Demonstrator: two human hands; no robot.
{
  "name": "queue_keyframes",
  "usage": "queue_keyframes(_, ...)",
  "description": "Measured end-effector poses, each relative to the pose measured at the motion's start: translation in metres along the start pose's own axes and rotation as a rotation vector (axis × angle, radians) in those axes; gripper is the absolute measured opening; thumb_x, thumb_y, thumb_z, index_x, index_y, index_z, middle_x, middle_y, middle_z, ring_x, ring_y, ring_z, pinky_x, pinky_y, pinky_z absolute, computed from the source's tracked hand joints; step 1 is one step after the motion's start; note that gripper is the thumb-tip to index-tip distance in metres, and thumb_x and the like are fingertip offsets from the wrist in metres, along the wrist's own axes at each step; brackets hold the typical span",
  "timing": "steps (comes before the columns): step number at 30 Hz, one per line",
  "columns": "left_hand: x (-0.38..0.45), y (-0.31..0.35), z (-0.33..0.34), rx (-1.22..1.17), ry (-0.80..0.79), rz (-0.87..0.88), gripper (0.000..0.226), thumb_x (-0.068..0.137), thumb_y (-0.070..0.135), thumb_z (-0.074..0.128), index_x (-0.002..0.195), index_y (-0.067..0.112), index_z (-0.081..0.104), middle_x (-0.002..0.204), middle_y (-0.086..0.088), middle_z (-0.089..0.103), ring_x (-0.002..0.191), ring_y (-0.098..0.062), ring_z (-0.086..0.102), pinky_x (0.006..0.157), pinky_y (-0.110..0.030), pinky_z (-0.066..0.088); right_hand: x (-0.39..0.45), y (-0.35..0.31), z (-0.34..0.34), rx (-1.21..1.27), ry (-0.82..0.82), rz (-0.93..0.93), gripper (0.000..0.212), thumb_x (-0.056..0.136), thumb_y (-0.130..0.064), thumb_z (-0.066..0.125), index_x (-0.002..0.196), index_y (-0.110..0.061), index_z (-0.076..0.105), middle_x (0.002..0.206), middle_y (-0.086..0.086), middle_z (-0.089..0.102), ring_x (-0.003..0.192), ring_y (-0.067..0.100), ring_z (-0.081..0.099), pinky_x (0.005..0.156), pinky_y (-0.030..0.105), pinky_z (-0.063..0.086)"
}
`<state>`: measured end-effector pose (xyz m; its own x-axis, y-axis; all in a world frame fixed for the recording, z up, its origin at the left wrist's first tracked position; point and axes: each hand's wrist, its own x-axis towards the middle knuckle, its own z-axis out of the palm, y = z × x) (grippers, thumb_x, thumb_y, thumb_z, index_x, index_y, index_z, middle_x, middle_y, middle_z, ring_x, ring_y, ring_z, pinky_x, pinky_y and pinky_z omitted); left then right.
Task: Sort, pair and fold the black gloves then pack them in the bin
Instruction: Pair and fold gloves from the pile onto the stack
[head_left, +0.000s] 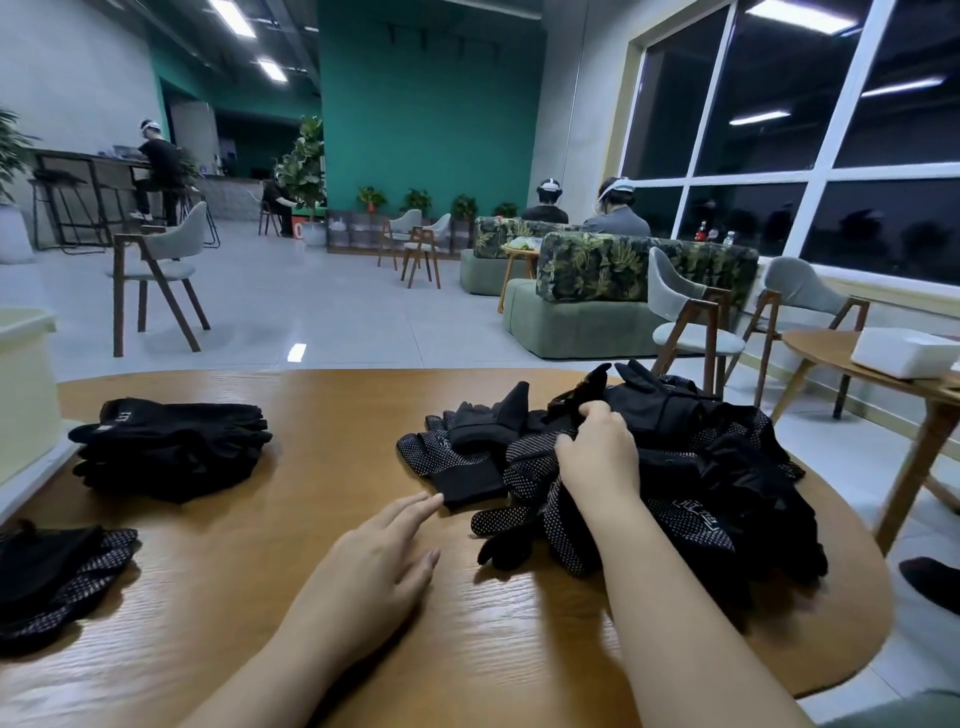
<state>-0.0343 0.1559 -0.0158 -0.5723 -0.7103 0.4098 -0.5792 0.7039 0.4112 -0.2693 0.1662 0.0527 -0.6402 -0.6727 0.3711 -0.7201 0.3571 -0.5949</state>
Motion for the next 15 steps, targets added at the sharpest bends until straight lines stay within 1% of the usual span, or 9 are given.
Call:
queue_keyframes(2, 0.0, 0.0, 0.0, 0.009, 0.0, -0.001, 0.051, 0.095, 0.04, 0.045, 0.142, 0.042, 0.027, 0.147, 0.026, 0.027, 0.13, 0.0, 0.038, 0.105, -0.015, 0.028, -0.004, 0.006, 0.002, 0.087, 0.052, -0.088, 0.03, 0.086, -0.002, 0.052, 0.113, -0.009, 0.06, 0.111, 0.008, 0.059, 0.106, 0.025, 0.055, 0.087, 0.029, 0.043)
queue_keyframes(4, 0.001, 0.0, 0.001, -0.004, 0.008, -0.001, 0.05, 0.095, 0.039, 0.046, 0.142, 0.041, 0.029, 0.146, 0.025, 0.029, 0.129, -0.001, 0.039, 0.105, -0.016, 0.029, -0.013, 0.008, 0.002, 0.175, 0.135, -0.206, 0.024, 0.083, 0.004, 0.054, 0.101, -0.008, 0.066, 0.1, 0.005, 0.061, 0.096, 0.021, 0.057, 0.08, 0.022, 0.04)
queue_keyframes(7, 0.0, -0.001, 0.002, -0.014, 0.014, -0.005, 0.05, 0.094, 0.04, 0.046, 0.141, 0.041, 0.031, 0.145, 0.025, 0.031, 0.128, -0.001, 0.04, 0.105, -0.017, 0.031, -0.028, 0.009, 0.004, 0.225, 0.264, -0.357, 0.013, 0.082, 0.002, 0.062, 0.088, -0.008, 0.066, 0.089, 0.003, 0.061, 0.087, 0.021, 0.056, 0.079, 0.024, 0.042)
queue_keyframes(10, 0.001, -0.002, 0.002, -0.022, 0.013, -0.003, 0.052, 0.089, 0.047, 0.038, 0.14, 0.041, 0.032, 0.144, 0.024, 0.033, 0.127, -0.001, 0.041, 0.105, -0.017, 0.032, -0.04, 0.01, 0.004, 0.245, 0.382, -0.46, 0.015, 0.079, 0.005, 0.066, 0.084, -0.01, 0.064, 0.085, 0.0, 0.061, 0.085, 0.02, 0.054, 0.078, 0.018, 0.036)
queue_keyframes(12, 0.002, -0.001, 0.002, -0.032, 0.013, -0.008, 0.056, 0.084, 0.049, 0.035, 0.14, 0.04, 0.033, 0.144, 0.022, 0.034, 0.127, -0.002, 0.042, 0.104, -0.018, 0.032, -0.05, 0.008, 0.002, 0.308, 0.418, -0.506, 0.017, 0.079, 0.006, 0.066, 0.085, -0.009, 0.063, 0.085, -0.001, 0.06, 0.085, 0.017, 0.055, 0.08, 0.019, 0.04)
queue_keyframes(13, 0.002, -0.001, 0.002, -0.035, 0.02, -0.012, 0.056, 0.085, 0.049, 0.036, 0.14, 0.04, 0.032, 0.145, 0.021, 0.034, 0.127, -0.003, 0.042, 0.104, -0.018, 0.032, -0.055, 0.005, 0.003, 0.359, 0.403, -0.526, 0.017, 0.08, 0.007, 0.065, 0.086, -0.009, 0.063, 0.086, -0.002, 0.059, 0.085, 0.013, 0.055, 0.08, 0.019, 0.043)
queue_keyframes(15, 0.002, -0.001, 0.002, -0.046, 0.045, -0.02, 0.055, 0.088, 0.049, 0.037, 0.141, 0.039, 0.028, 0.146, 0.02, 0.033, 0.127, -0.005, 0.043, 0.102, -0.02, 0.034, -0.065, -0.002, 0.007, 0.471, 0.308, -0.566, 0.021, 0.082, 0.005, 0.061, 0.09, -0.014, 0.061, 0.089, -0.005, 0.056, 0.083, 0.007, 0.055, 0.079, 0.018, 0.046)
